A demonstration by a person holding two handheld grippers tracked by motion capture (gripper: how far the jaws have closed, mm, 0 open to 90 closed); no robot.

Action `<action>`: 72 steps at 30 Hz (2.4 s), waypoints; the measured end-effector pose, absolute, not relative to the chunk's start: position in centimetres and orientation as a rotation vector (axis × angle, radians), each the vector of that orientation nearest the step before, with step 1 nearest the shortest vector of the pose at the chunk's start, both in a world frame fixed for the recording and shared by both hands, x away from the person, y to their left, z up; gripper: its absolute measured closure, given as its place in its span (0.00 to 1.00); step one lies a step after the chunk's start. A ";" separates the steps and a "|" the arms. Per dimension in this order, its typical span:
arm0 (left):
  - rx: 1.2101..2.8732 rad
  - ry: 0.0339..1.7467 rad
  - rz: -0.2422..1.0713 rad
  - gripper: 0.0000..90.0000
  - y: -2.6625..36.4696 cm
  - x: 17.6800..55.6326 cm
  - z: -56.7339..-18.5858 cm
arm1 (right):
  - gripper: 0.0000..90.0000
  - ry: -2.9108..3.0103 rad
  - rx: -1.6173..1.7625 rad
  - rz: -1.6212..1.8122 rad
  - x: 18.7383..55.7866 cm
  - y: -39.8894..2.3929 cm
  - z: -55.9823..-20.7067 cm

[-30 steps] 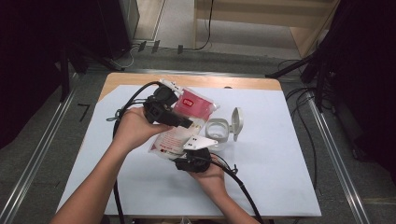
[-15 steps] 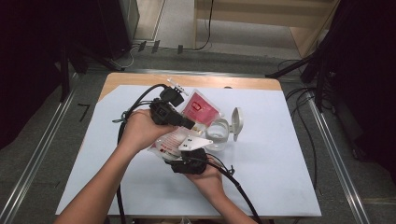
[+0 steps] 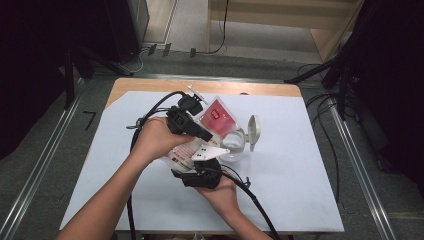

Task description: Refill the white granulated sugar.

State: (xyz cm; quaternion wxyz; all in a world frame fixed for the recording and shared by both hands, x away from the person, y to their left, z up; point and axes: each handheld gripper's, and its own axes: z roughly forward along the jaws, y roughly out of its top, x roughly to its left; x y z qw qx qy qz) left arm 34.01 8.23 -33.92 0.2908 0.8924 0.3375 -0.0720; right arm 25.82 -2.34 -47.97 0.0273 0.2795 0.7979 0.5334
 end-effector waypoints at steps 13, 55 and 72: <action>2.371 0.801 -0.176 0.77 9.4 34.1 -33.0 | 0.61 2.417 0.949 1.732 26.1 -3.4 -48.0; 2.526 0.972 -0.308 0.82 5.9 35.8 -32.5 | 0.64 2.497 0.989 1.828 26.3 -2.7 -47.0; 2.513 0.913 -0.256 0.89 7.4 35.5 -31.3 | 0.66 2.459 0.969 1.861 26.3 -4.0 -47.1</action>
